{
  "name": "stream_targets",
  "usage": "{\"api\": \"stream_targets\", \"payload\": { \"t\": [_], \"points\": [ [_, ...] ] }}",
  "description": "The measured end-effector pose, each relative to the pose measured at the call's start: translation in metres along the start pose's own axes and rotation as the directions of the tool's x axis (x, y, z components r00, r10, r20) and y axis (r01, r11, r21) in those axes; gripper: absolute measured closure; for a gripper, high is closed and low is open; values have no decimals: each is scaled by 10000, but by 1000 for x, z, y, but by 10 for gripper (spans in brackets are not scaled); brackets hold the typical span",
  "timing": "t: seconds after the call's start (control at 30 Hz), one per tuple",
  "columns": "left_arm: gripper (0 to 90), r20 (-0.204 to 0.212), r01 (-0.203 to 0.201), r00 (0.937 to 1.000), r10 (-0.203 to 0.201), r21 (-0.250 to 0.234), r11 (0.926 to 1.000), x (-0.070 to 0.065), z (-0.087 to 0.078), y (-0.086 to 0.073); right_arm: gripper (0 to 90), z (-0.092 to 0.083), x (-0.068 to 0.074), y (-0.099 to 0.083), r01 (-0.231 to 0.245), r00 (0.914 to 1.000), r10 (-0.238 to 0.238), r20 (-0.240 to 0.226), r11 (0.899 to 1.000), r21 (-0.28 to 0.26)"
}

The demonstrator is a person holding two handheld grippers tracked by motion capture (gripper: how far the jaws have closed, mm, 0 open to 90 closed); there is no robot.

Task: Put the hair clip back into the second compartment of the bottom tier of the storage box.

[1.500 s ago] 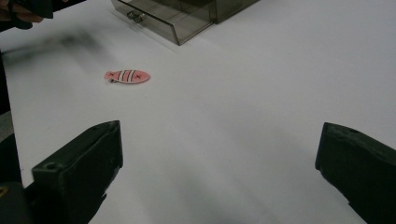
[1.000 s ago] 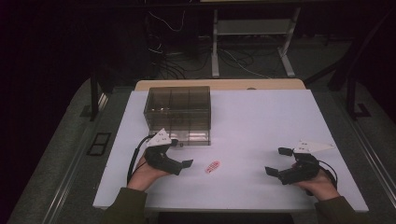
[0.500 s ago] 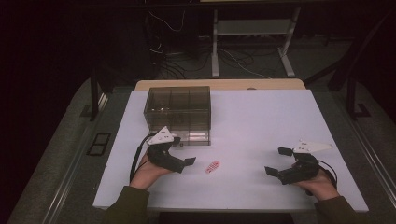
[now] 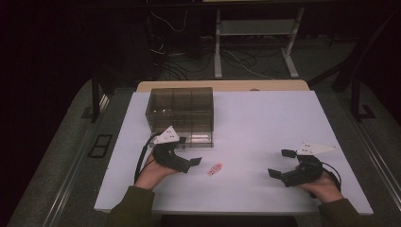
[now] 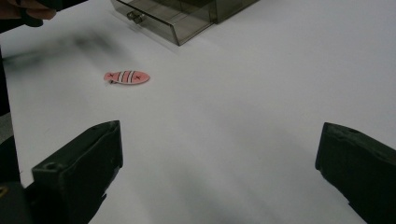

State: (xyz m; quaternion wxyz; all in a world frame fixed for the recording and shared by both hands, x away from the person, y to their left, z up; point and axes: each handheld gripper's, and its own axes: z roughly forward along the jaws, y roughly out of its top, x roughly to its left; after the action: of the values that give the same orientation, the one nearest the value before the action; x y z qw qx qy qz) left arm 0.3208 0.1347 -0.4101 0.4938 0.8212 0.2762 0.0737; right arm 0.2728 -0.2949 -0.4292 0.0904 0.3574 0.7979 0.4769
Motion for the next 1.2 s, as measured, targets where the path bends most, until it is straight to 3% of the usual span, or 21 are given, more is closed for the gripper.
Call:
{"api": "stream_targets", "payload": {
  "t": [1.2],
  "points": [
    [0,451,-54,9990,58,-88,9999,-7,29,14,1,1,-1,0,-30,10000,30,-7,10000,-4]
  ]
}}
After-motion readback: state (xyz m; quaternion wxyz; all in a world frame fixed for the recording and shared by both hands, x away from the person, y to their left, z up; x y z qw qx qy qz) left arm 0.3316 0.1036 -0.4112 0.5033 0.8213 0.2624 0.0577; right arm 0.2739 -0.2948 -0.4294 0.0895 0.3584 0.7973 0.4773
